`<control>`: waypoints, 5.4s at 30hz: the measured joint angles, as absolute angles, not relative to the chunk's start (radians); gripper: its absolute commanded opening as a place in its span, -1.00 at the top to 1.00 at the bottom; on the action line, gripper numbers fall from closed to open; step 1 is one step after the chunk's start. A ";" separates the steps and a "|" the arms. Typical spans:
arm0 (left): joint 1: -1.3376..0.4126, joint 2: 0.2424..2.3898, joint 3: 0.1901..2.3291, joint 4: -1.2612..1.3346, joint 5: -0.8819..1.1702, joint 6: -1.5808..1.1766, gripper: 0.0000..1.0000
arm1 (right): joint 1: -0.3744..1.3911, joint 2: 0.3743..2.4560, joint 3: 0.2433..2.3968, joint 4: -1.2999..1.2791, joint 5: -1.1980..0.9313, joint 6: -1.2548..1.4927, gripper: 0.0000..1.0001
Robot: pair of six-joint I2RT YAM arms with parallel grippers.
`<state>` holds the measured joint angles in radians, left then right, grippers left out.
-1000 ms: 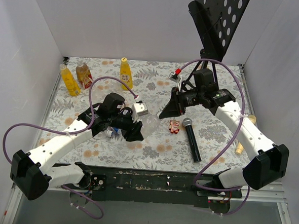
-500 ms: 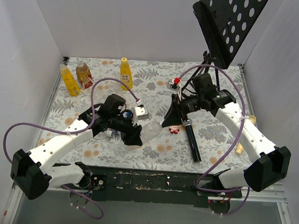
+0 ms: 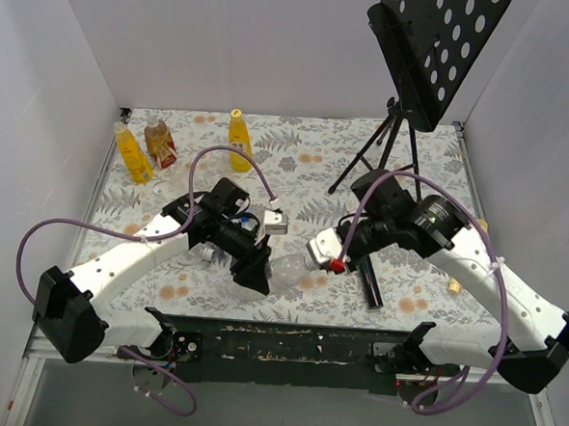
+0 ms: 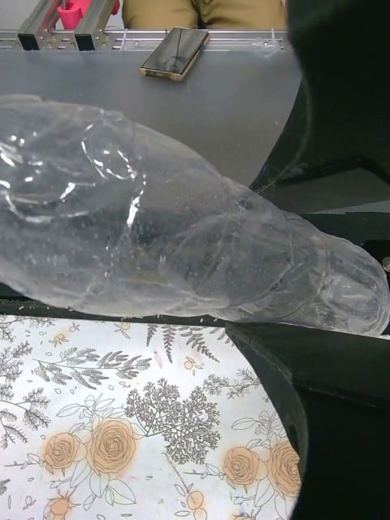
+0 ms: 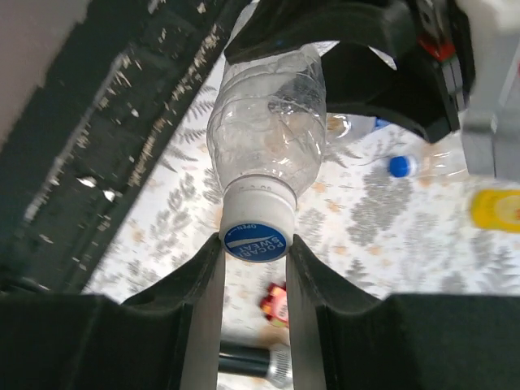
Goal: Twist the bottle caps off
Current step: Unscrew the bottle cap from the plastic bottle.
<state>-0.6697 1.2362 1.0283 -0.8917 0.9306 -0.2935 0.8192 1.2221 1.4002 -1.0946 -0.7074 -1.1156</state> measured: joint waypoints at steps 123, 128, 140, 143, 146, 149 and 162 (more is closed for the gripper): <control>-0.448 1.168 0.825 0.293 1.341 -1.153 1.00 | 0.717 1.659 1.311 1.153 -1.313 1.127 -0.64; -0.446 1.143 0.896 0.049 1.238 -0.938 1.00 | 0.700 1.561 1.386 0.825 -1.292 0.857 -0.71; -0.447 0.957 0.758 -0.026 0.963 -0.943 1.00 | 0.670 1.415 1.375 0.196 -0.823 0.524 -0.69; -0.447 0.921 0.743 0.014 0.913 -0.986 1.00 | 0.677 1.415 1.346 0.136 -0.737 0.527 -0.58; -0.447 0.915 0.740 0.047 0.875 -1.022 1.00 | 0.691 1.425 1.342 0.107 -0.692 0.533 -0.38; -0.447 0.921 0.728 0.056 0.848 -1.054 1.00 | 0.707 1.433 1.343 0.108 -0.668 0.537 -0.22; -0.447 0.943 0.728 0.107 0.787 -1.131 1.00 | 0.736 1.465 1.343 0.115 -0.673 0.546 0.13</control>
